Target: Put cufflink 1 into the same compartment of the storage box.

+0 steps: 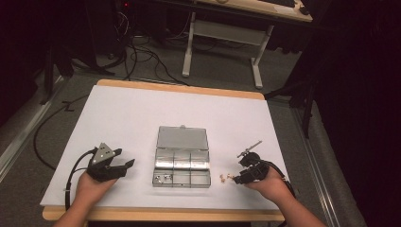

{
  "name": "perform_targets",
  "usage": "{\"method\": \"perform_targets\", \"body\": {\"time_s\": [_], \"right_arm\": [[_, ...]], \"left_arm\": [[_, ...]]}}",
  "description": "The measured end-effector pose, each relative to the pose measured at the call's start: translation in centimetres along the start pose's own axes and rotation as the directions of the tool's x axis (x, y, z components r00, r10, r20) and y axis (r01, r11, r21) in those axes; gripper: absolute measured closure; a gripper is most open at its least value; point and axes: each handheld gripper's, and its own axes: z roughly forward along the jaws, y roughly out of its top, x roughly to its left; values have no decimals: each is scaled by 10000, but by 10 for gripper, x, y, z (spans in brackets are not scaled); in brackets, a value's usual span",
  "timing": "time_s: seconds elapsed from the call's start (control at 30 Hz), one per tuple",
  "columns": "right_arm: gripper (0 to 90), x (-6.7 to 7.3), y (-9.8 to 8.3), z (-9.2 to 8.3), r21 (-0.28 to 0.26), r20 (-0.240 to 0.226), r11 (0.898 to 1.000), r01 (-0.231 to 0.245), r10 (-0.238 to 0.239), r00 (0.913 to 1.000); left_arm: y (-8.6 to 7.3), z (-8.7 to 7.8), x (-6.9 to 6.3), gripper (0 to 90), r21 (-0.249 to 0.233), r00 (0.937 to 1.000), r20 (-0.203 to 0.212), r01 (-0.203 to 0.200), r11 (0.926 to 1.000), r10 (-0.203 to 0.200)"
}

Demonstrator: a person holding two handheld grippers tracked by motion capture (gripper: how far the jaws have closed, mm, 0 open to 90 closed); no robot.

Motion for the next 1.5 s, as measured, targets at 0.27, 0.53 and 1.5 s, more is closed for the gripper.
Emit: {"method": "perform_targets", "body": {"time_s": [0.27, 0.53, 1.5], "right_arm": [[667, 5, 9, 6, 167, 41, 9986, 502, -503, 9987], [715, 8, 15, 10, 361, 52, 9963, 774, -777, 9970], [789, 11, 21, 6, 773, 102, 9892, 1249, -1260, 9920]], "left_arm": [[0, 0, 0, 344, 33, 10000, 2, -12, 10000, 12], [0, 0, 0, 345, 33, 10000, -5, -14, 10000, 14], [0, -1, 1, 343, -51, 10000, 18, 58, 10000, -58]]}}
